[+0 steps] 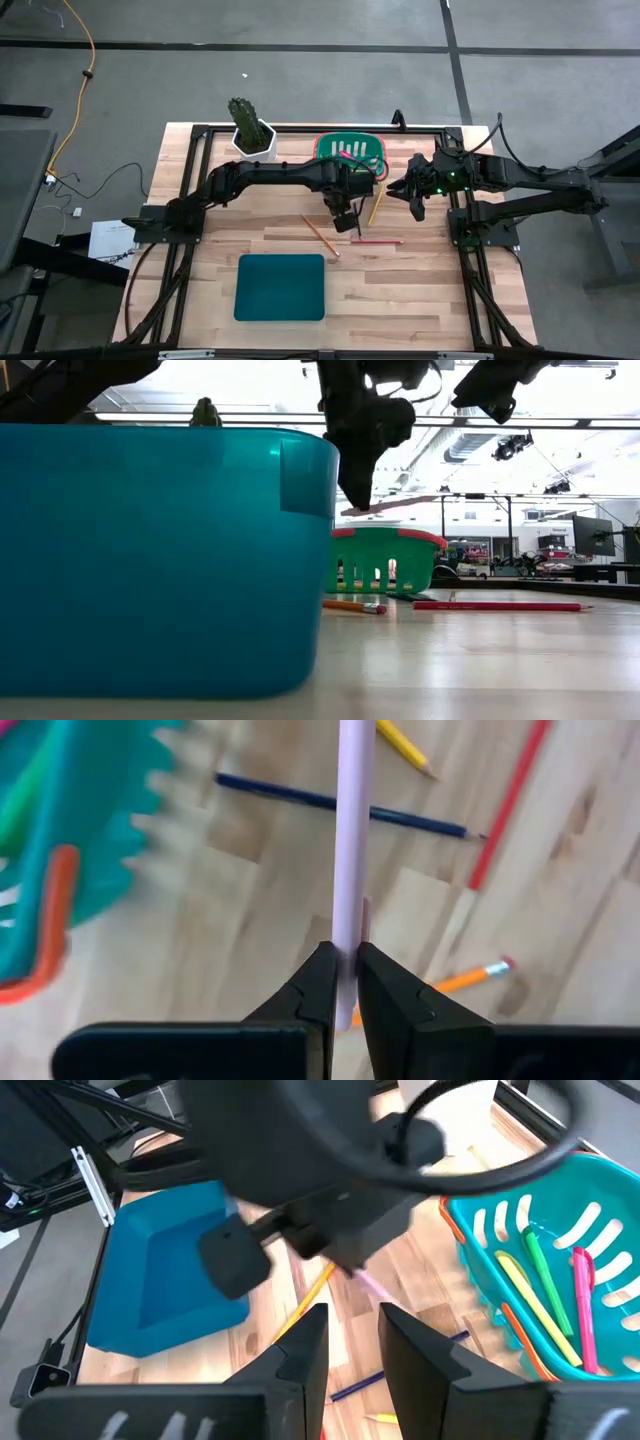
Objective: Sort pens & pencils
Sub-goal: Put the pink pen into the green basket
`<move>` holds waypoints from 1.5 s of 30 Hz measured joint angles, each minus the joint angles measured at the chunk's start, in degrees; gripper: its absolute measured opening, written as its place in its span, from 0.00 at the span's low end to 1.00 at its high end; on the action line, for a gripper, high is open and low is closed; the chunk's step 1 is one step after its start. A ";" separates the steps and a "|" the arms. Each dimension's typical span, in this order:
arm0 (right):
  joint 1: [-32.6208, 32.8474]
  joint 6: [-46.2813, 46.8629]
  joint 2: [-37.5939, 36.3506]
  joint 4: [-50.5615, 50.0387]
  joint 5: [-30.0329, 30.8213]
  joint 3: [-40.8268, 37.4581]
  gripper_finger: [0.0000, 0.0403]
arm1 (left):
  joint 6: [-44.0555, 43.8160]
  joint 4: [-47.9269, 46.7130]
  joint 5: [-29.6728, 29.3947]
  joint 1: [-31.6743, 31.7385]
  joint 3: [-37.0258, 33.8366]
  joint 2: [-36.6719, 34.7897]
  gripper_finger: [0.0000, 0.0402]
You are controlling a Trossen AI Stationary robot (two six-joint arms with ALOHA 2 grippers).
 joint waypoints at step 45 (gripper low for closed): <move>0.00 4.04 -0.46 0.00 0.74 0.00 0.21 | 13.67 1.99 -1.83 17.38 3.16 0.15 0.06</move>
